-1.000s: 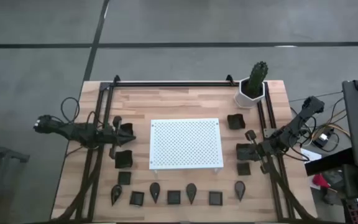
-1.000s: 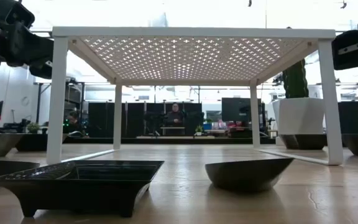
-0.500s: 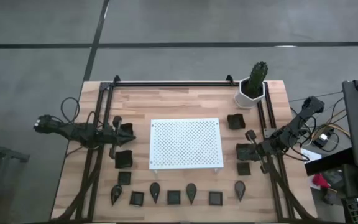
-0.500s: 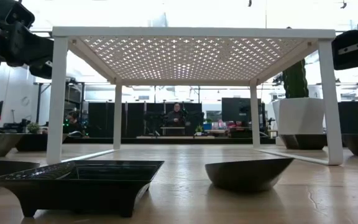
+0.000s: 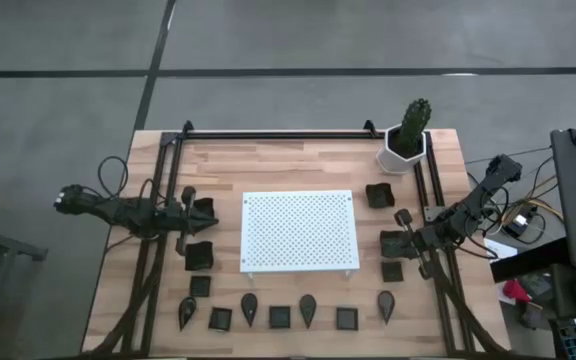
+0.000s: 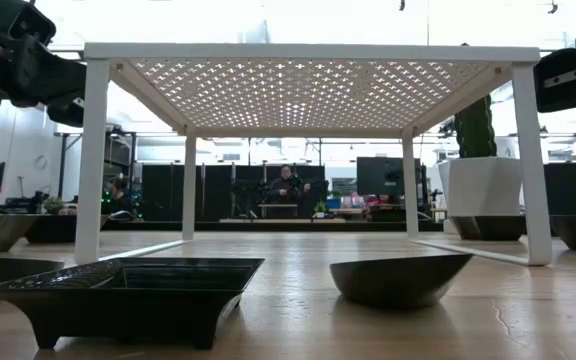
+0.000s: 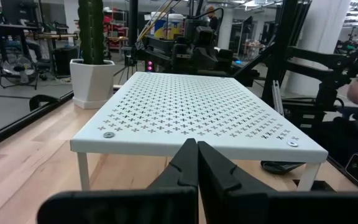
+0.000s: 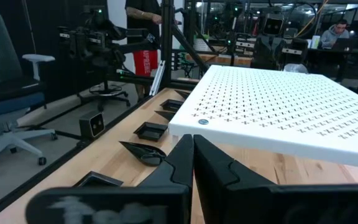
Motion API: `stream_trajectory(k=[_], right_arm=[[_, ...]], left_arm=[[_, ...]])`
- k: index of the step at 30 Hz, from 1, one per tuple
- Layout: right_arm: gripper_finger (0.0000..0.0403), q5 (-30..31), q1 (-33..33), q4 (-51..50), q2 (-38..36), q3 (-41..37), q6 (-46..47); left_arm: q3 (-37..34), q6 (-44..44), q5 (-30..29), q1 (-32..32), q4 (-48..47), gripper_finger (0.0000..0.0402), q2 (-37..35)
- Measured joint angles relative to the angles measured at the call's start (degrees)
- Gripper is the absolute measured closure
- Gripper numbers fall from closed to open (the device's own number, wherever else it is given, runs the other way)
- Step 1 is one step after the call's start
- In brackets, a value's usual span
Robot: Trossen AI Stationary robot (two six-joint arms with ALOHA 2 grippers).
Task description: Pick & Place Mini shaped plates
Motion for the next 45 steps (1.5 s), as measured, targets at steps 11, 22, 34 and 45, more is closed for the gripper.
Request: stream_trajectory(k=[11,22,34,45], right_arm=[[0.0394,0.0,0.0,0.0,0.0,0.0,0.0],[0.0394,0.0,0.0,0.1,0.0,0.0,4.5],[0.0394,0.1,0.0,6.7,0.0,0.0,12.3],[0.0394,8.8,0.0,7.6,0.0,0.0,12.7]], left_arm=[[0.0,0.0,0.0,0.0,0.0,0.0401,0.0],[0.0,0.0,0.0,0.0,0.0,0.0401,0.0],[0.0,0.0,0.0,0.0,0.0,0.0401,0.0],[0.0,0.0,0.0,0.0,0.0,0.0401,0.0]])
